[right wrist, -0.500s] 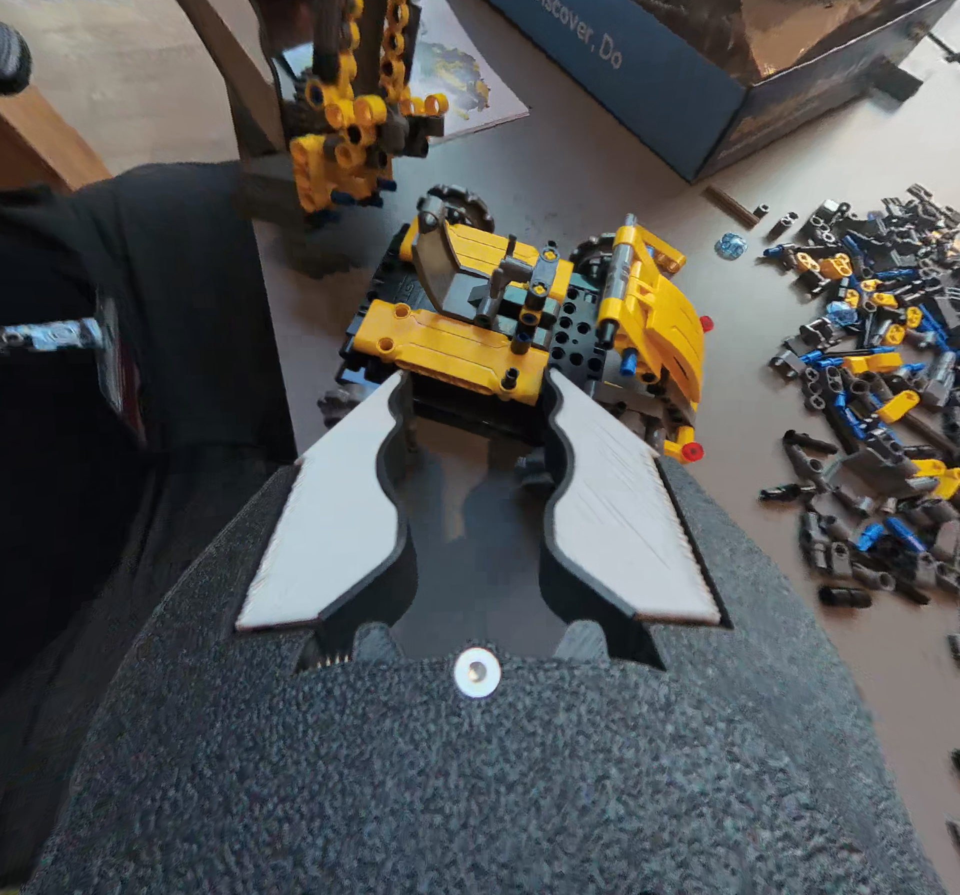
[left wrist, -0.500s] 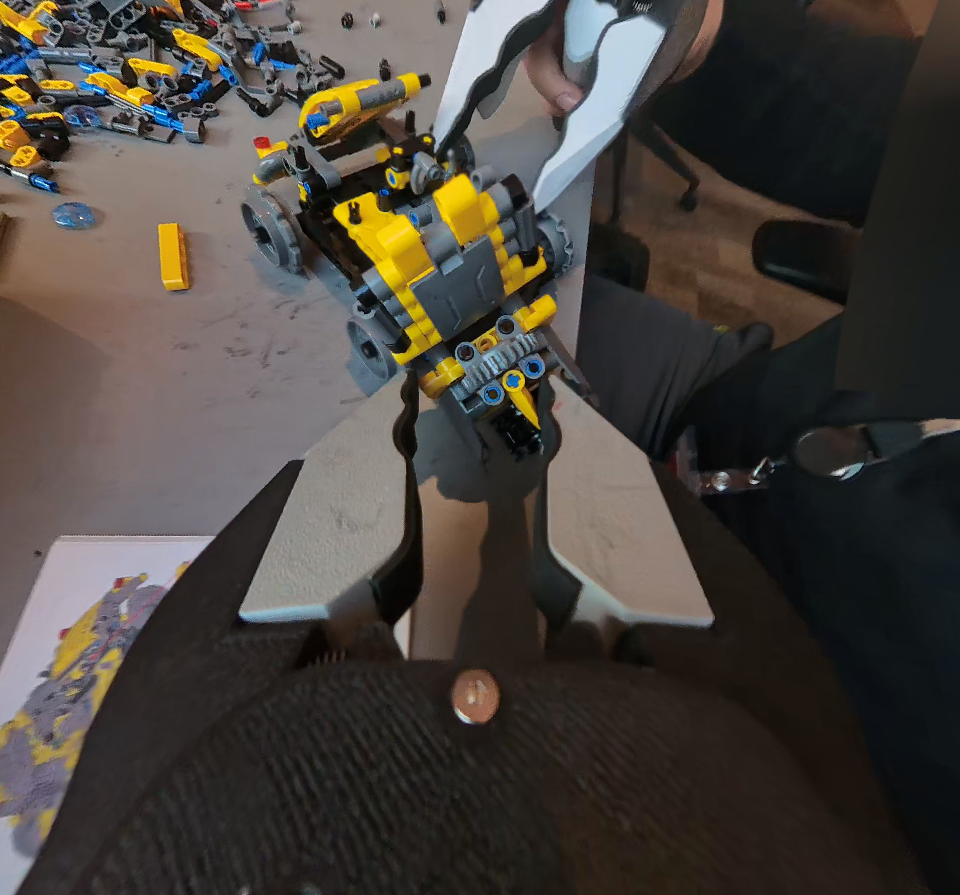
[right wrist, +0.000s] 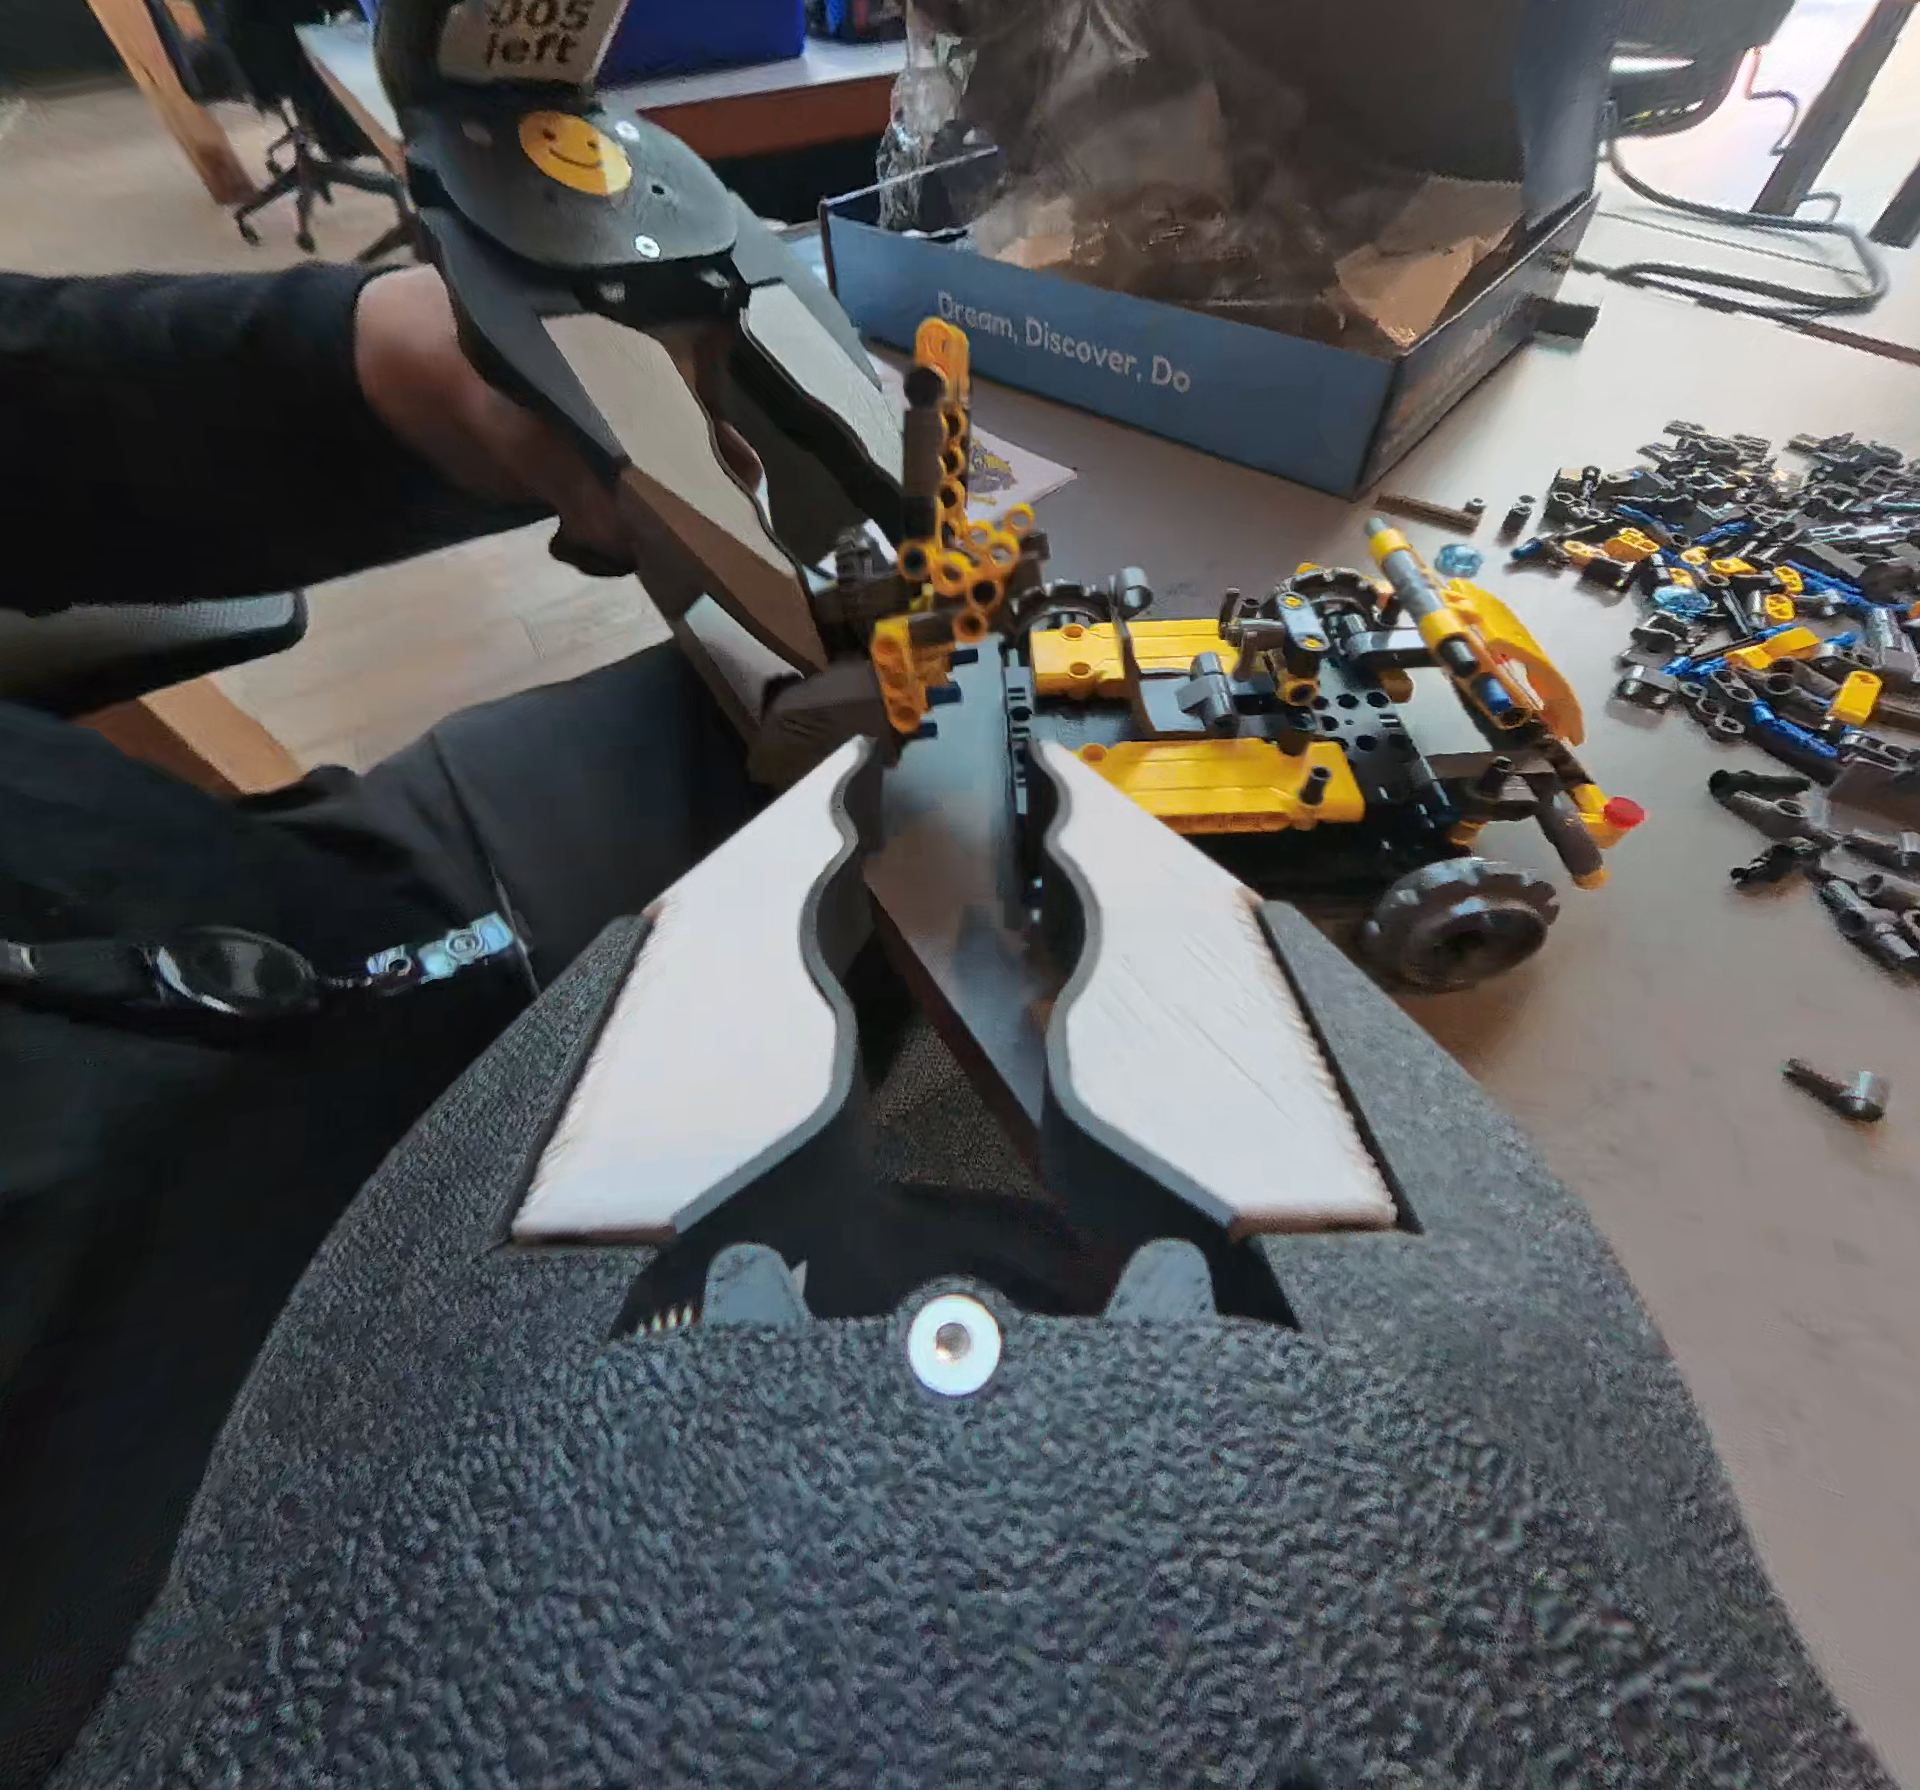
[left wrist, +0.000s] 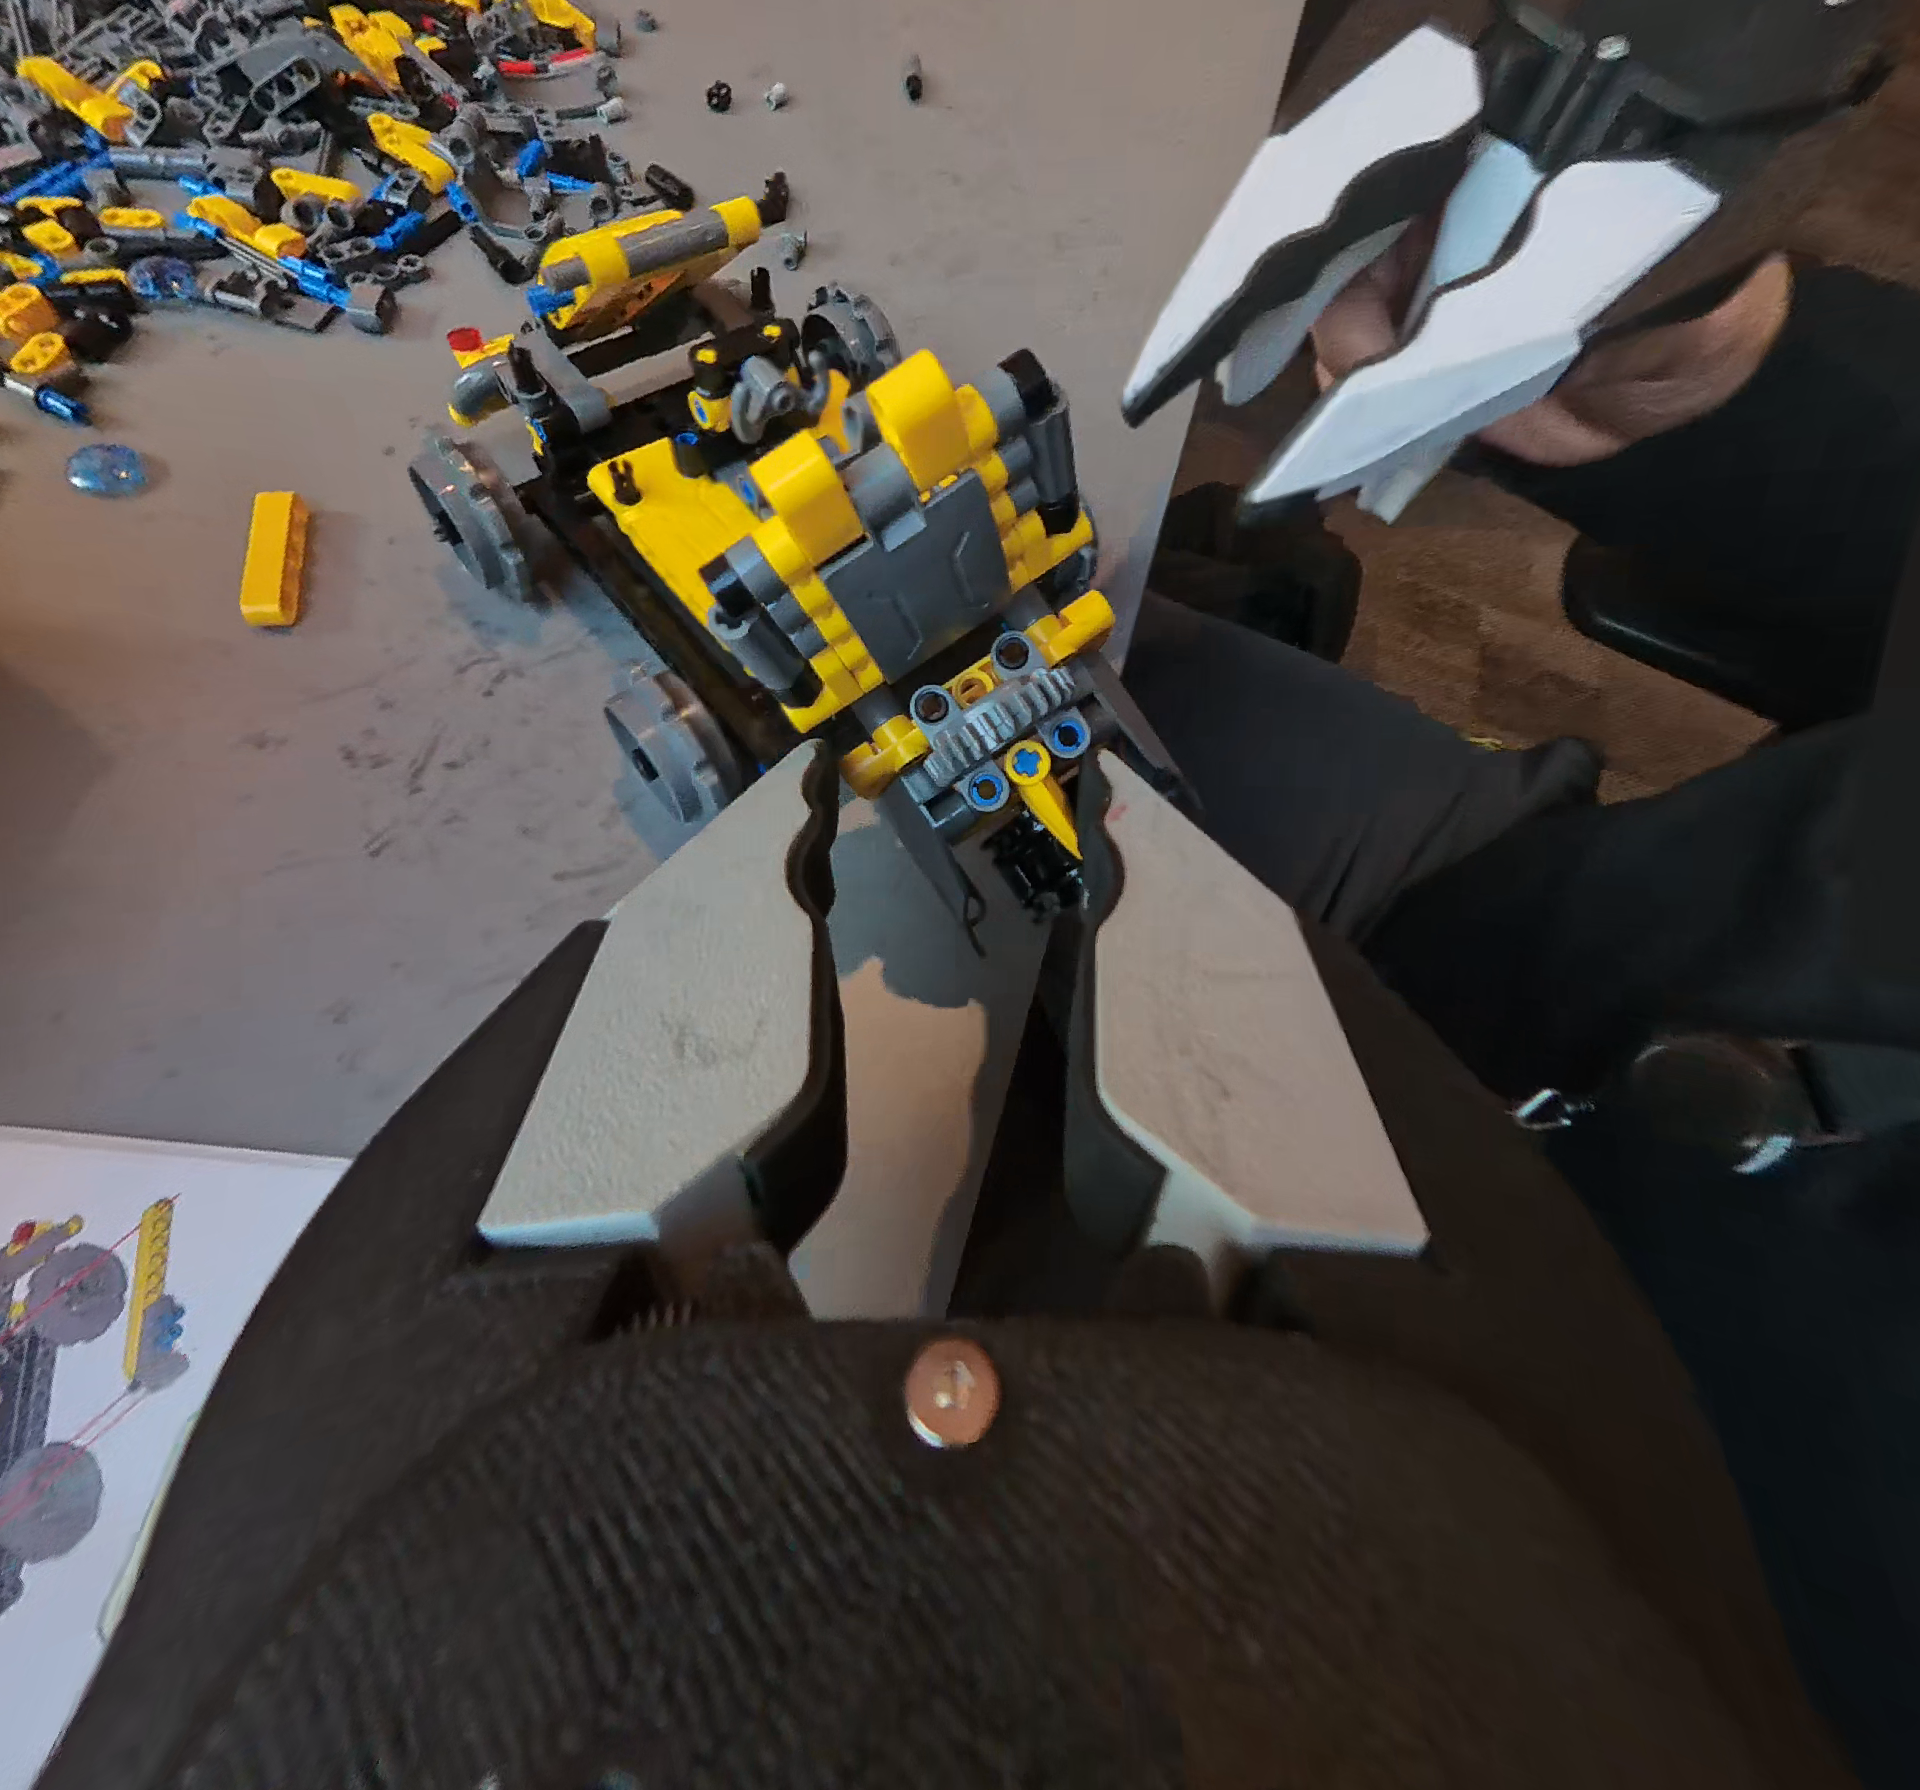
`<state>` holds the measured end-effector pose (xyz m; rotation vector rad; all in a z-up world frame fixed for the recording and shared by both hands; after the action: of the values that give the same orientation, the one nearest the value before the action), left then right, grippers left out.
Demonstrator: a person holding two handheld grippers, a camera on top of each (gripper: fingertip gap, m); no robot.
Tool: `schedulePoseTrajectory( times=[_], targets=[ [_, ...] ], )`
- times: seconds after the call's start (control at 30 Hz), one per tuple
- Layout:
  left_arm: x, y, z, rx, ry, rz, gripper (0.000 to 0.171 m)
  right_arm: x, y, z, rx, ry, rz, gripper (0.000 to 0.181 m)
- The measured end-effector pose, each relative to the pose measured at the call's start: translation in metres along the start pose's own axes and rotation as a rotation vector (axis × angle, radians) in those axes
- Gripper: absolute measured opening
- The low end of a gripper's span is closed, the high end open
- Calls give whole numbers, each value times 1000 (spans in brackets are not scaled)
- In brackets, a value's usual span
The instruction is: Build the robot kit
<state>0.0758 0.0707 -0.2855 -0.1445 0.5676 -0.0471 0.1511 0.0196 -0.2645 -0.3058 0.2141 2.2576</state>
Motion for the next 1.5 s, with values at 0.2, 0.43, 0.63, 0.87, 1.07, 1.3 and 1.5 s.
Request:
schedulePoseTrajectory(
  times=[0.2,0.43,0.63,0.87,1.07,1.3,1.5],
  targets=[
    [15,-11,-1,97,66,52,43,20,9,-9,-26,17,-76,23],
    [17,-8,0,42,67,107,43,24,10,-12,-57,34,-85,13],
    [19,-9,-1,78,49,139,43,31,7,-21,-15,50,-79,7],
    [10,-7,6,97,27,90,43,35,3,-21,-35,14,-69,6],
    [-24,32,20,202,37,100,54,31,-2,-20,-45,-24,-77,5],
    [1,54,27,420,155,-54,69,29,-4,-15,-87,-54,-95,6],
    [24,47,17,543,198,-140,66,31,-11,-20,-95,-73,-120,6]
  ],
)
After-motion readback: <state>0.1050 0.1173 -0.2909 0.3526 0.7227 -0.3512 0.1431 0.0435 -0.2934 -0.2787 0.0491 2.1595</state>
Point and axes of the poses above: each gripper's, where its closed fingertips meet, x out along the fingers, z out of its top, y = z × x across the jaws, the point moved 2 cm from there along -x, back along the fingers
